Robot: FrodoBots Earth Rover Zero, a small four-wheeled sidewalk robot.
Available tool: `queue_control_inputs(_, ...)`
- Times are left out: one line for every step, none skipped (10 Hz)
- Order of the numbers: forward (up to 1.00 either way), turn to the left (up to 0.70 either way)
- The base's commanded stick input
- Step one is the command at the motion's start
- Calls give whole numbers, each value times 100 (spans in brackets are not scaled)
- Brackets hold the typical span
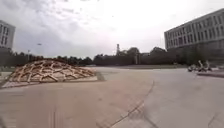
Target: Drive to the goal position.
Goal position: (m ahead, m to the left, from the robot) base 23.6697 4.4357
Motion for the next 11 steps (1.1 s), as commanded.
queue_control_inputs(70,0)
queue_control_inputs(70,0)
queue_control_inputs(70,0)
queue_control_inputs(70,0)
queue_control_inputs(70,0)
queue_control_inputs(70,0)
queue_control_inputs(70,0)
queue_control_inputs(70,0)
queue_control_inputs(70,0)
queue_control_inputs(70,0)
queue_control_inputs(70,0)
